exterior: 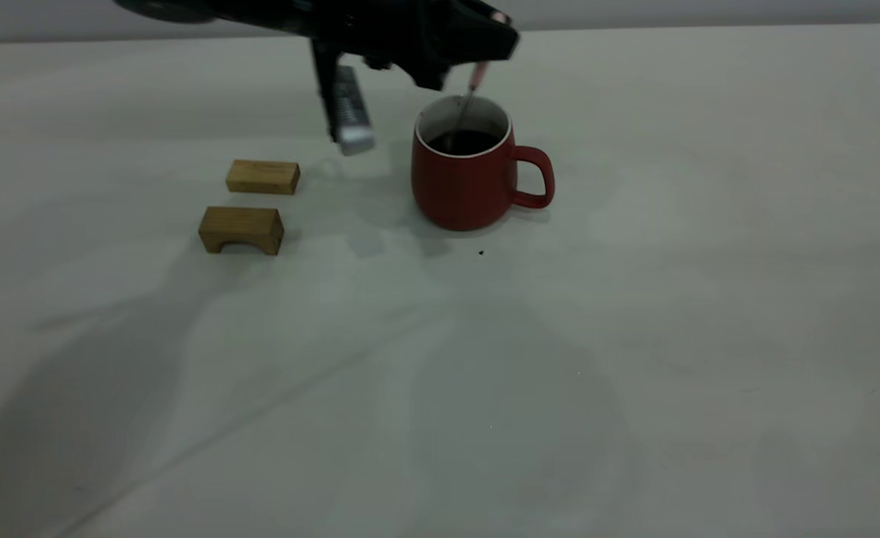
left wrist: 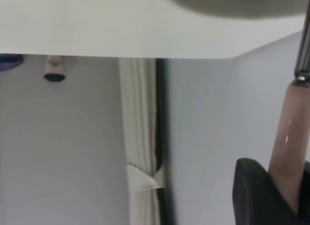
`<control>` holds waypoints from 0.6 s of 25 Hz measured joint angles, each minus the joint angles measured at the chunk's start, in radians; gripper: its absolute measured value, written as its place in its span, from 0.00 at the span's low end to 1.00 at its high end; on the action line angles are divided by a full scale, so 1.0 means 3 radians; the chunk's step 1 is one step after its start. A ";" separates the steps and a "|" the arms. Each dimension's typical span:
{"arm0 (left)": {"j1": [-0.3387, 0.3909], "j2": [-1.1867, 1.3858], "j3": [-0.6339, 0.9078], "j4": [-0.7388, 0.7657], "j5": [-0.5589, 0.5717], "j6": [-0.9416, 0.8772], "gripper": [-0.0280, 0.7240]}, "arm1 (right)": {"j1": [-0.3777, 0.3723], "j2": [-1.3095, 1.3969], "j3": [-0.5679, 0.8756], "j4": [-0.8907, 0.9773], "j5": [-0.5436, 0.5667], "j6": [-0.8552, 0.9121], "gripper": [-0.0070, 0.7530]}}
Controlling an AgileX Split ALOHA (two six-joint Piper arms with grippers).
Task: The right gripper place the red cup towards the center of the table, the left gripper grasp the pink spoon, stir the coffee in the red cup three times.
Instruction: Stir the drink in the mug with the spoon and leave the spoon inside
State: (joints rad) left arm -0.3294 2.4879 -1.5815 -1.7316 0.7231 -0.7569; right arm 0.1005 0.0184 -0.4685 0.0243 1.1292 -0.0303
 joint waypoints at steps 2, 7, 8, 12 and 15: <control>-0.0073 0.0045 -0.0026 0.0007 0.0072 -0.0036 0.26 | 0.0000 0.0000 0.0000 0.0000 0.0000 0.0000 0.61; -0.0074 0.0059 -0.0040 0.0233 0.0273 -0.0302 0.26 | 0.0000 0.0000 0.0000 0.0000 0.0000 0.0000 0.61; -0.0041 0.0059 -0.0040 0.0320 0.0286 -0.0391 0.26 | 0.0000 0.0000 0.0000 0.0000 0.0000 0.0000 0.61; 0.0134 0.0059 -0.0040 0.0524 0.0312 -0.0653 0.26 | 0.0000 0.0000 0.0000 0.0000 0.0000 0.0000 0.61; 0.0196 0.0059 -0.0040 0.0486 0.0244 -0.0647 0.26 | 0.0000 0.0000 0.0000 0.0000 0.0000 0.0000 0.61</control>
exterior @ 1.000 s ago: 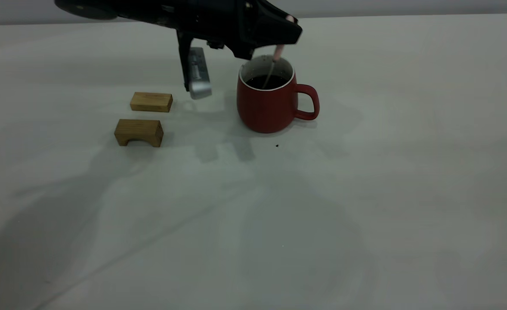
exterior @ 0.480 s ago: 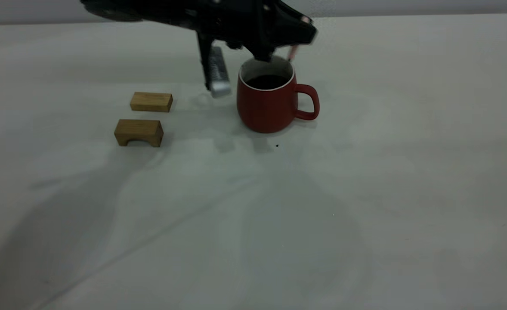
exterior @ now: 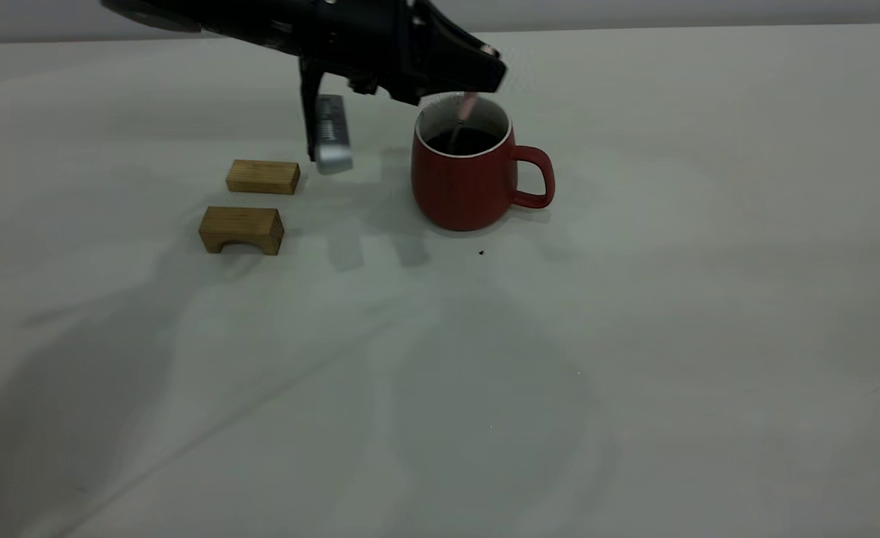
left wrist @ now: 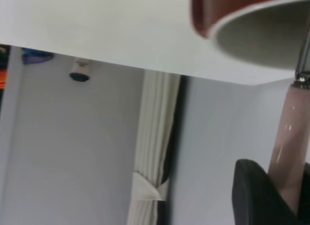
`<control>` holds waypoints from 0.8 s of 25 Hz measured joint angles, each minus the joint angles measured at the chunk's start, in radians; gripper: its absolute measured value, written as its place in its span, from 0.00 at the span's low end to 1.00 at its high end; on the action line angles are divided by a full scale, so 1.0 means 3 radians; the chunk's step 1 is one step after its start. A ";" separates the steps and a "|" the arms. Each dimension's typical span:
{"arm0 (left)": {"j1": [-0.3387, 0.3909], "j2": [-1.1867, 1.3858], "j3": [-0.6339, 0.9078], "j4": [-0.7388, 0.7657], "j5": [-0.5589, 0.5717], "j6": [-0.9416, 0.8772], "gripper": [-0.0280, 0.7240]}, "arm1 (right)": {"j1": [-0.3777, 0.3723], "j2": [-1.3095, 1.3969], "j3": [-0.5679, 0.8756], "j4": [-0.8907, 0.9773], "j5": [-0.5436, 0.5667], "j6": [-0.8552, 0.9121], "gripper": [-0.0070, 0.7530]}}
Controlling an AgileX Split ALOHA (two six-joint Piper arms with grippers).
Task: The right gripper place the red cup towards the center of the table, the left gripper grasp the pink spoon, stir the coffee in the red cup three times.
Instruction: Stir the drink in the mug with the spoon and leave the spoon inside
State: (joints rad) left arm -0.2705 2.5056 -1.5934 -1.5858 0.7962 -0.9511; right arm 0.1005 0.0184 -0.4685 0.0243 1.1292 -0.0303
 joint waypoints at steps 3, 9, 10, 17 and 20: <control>-0.0021 0.0000 -0.0016 -0.0187 -0.0110 0.0218 0.26 | 0.0000 0.0000 0.0000 0.0000 0.0000 0.0000 0.61; -0.0192 0.0050 -0.0036 -0.0438 -0.0072 0.0572 0.26 | 0.0000 0.0000 0.0000 0.0000 0.0000 0.0000 0.61; -0.0201 0.0050 -0.0036 -0.0434 -0.0002 0.0577 0.26 | 0.0000 0.0000 0.0000 0.0000 0.0000 0.0000 0.61; -0.0079 0.0050 -0.0036 -0.0043 0.0237 0.0169 0.26 | 0.0000 0.0000 0.0000 0.0000 0.0000 0.0000 0.61; 0.0057 0.0050 -0.0036 0.0087 0.0233 -0.0030 0.26 | 0.0000 0.0000 0.0000 0.0003 0.0000 0.0000 0.61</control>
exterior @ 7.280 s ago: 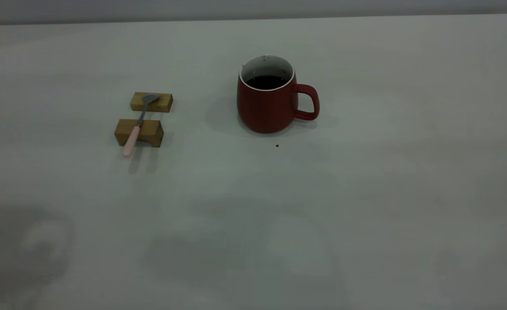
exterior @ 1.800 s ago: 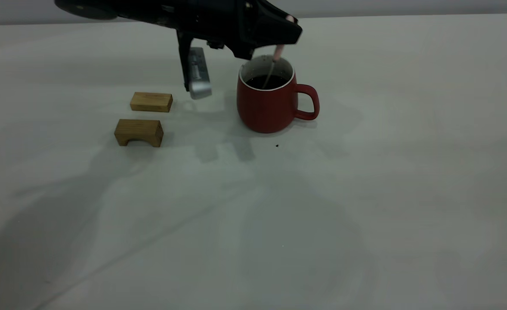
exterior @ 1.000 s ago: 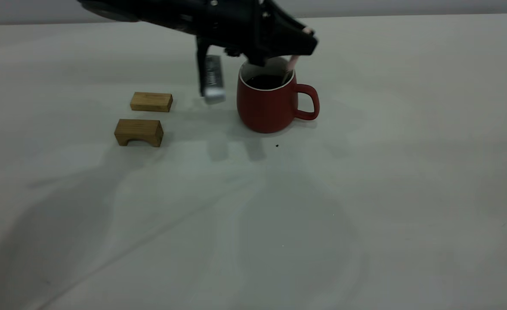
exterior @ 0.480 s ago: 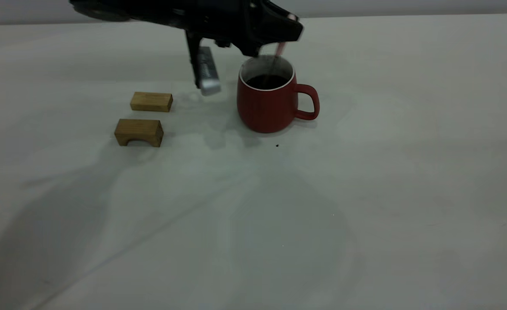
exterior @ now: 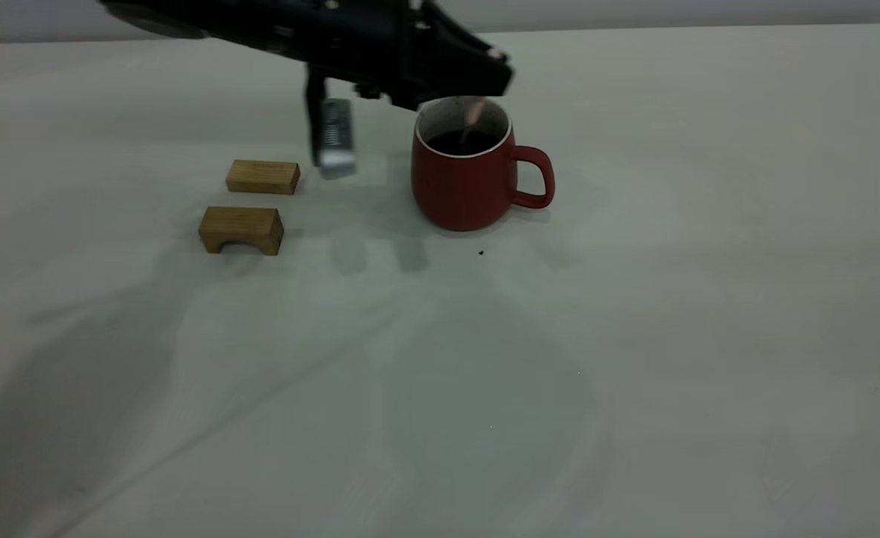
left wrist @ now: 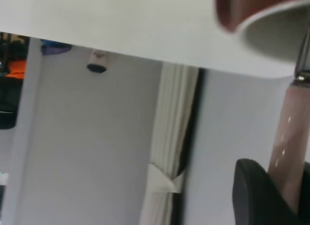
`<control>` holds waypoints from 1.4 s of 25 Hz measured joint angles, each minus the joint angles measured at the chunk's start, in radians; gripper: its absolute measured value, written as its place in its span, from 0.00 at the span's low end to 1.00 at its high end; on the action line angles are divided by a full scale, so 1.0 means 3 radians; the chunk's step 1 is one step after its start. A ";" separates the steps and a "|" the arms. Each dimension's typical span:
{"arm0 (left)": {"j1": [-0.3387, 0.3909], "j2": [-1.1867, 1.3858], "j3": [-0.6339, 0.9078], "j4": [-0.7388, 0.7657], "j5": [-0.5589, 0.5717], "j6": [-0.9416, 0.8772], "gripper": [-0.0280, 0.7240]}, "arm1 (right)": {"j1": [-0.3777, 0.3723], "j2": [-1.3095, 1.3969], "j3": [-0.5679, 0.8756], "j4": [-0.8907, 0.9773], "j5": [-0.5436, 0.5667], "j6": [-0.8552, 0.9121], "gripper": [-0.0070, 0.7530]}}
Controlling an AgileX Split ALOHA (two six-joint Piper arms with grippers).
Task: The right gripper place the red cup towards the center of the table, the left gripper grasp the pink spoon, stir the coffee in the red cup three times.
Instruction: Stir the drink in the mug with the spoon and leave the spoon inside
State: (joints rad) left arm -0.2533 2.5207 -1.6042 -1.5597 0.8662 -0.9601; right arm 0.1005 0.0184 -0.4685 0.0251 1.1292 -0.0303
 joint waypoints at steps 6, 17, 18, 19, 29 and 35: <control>0.0015 0.0000 -0.0004 -0.0187 -0.0198 0.0264 0.26 | 0.0000 0.0000 0.0000 0.0000 0.0000 0.0000 0.61; -0.0178 0.0000 -0.0004 -0.0408 -0.0205 0.0731 0.26 | 0.0000 0.0000 0.0000 0.0000 0.0000 0.0000 0.61; -0.0174 0.0000 -0.0004 -0.0357 -0.0165 0.0731 0.26 | 0.0000 0.0000 0.0000 0.0000 0.0000 0.0000 0.61; -0.0170 0.0000 -0.0004 -0.0314 -0.0139 0.0731 0.26 | 0.0000 0.0000 0.0000 0.0000 0.0000 0.0000 0.61; -0.0022 0.0000 -0.0004 -0.0008 0.0050 0.0734 0.28 | 0.0000 0.0000 0.0000 0.0000 0.0000 0.0000 0.61; -0.0018 0.0000 -0.0004 0.0174 0.0225 0.0759 0.59 | 0.0000 0.0000 0.0000 0.0000 0.0000 0.0000 0.61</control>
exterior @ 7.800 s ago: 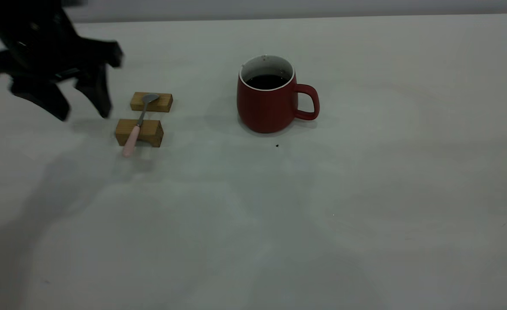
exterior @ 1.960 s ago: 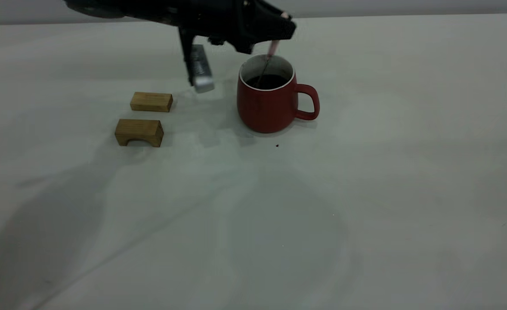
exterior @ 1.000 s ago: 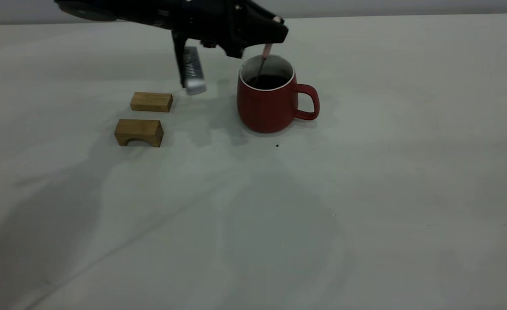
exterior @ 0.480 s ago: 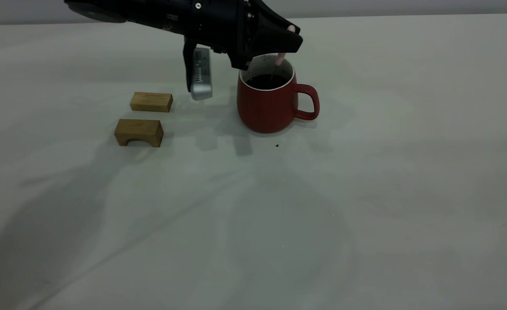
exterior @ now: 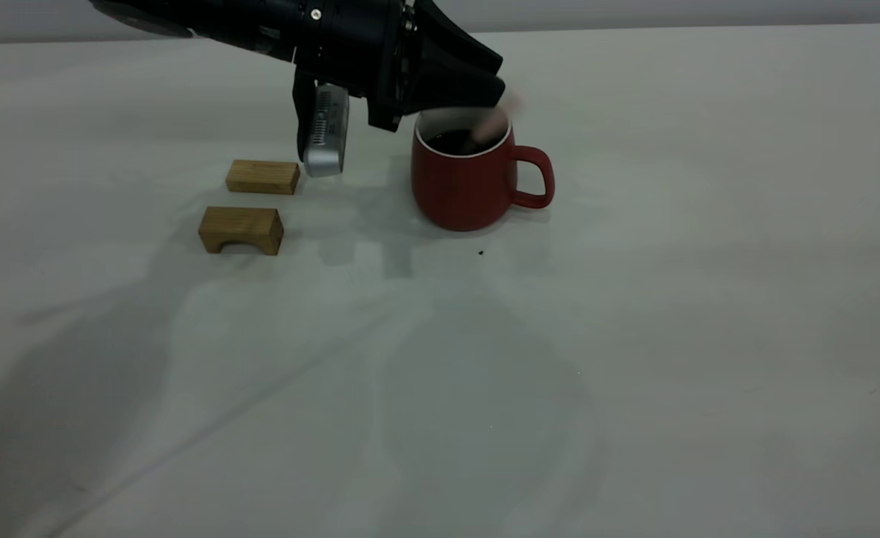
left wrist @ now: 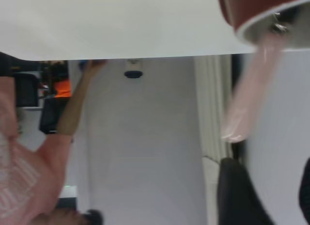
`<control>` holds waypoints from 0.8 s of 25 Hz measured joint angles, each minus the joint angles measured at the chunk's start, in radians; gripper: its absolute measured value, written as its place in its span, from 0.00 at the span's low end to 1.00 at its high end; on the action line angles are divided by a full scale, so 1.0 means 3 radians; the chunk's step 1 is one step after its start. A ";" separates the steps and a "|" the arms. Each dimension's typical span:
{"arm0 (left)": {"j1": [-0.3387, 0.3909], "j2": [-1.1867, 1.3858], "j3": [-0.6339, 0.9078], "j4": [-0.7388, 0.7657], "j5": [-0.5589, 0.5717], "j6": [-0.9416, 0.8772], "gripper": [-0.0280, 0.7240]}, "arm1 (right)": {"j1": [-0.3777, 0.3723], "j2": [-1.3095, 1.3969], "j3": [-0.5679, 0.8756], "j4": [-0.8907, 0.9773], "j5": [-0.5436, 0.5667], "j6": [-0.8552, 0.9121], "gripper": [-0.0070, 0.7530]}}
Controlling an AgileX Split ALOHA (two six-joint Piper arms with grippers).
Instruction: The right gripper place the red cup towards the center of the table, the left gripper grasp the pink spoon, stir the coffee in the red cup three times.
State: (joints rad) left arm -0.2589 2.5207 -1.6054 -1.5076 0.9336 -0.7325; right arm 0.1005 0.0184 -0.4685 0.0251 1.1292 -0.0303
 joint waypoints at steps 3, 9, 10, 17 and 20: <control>0.0000 -0.0013 0.0000 0.0123 0.0116 0.0128 0.73 | 0.0000 0.0000 0.0000 0.0000 0.0000 0.0000 0.61; 0.0003 -0.0347 0.0000 0.0780 0.0288 0.0393 0.76 | 0.0000 0.0000 0.0000 0.0000 0.0000 0.0000 0.61; 0.0003 -0.0440 0.0000 0.0966 0.0319 0.0406 0.76 | 0.0000 0.0000 0.0000 0.0000 0.0000 0.0000 0.61; 0.0003 -0.1095 0.0000 0.2651 0.0425 0.0419 0.74 | 0.0000 0.0000 0.0000 0.0000 0.0000 0.0000 0.61; 0.0003 -0.1417 0.0000 0.3210 0.0450 0.0419 0.73 | 0.0000 0.0000 0.0000 0.0000 0.0000 0.0000 0.61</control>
State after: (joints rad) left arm -0.2578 2.0957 -1.6054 -0.5446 1.0688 -0.6066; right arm 0.1005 0.0184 -0.4685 0.0251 1.1292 -0.0303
